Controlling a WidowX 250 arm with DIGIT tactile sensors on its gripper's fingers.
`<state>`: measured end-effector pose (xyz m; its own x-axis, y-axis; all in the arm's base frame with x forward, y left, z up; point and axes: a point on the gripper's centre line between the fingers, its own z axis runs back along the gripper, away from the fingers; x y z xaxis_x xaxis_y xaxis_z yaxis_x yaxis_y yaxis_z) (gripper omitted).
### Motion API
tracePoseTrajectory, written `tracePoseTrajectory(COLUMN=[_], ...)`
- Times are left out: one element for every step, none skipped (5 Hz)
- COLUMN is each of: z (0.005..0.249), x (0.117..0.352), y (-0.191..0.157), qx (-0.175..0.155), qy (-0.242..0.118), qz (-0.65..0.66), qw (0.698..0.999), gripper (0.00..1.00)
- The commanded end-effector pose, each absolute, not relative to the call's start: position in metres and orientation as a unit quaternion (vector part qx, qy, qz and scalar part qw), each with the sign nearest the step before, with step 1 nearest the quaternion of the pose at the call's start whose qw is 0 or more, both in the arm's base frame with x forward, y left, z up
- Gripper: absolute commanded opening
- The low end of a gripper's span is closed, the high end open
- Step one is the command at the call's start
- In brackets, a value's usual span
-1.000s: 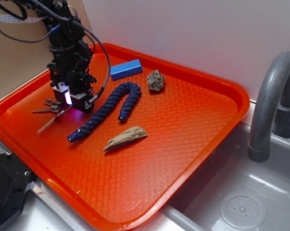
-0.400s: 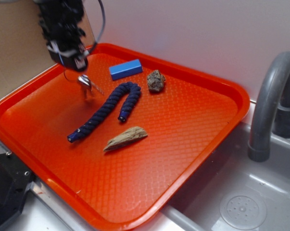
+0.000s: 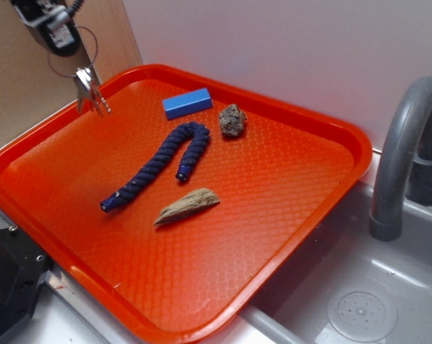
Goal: Grab the silver keys.
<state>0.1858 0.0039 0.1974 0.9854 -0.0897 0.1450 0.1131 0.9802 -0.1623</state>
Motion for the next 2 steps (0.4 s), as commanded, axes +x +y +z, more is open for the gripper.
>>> tracePoseTrajectory(z=[0.198, 0.184], x=[0.173, 0.188], y=[0.005, 0.006], qx=[-0.064, -0.053], qy=[-0.085, -0.070], qz=[-0.052, -0.047], qw=[0.993, 0.995], gripper=[0.00, 0.00])
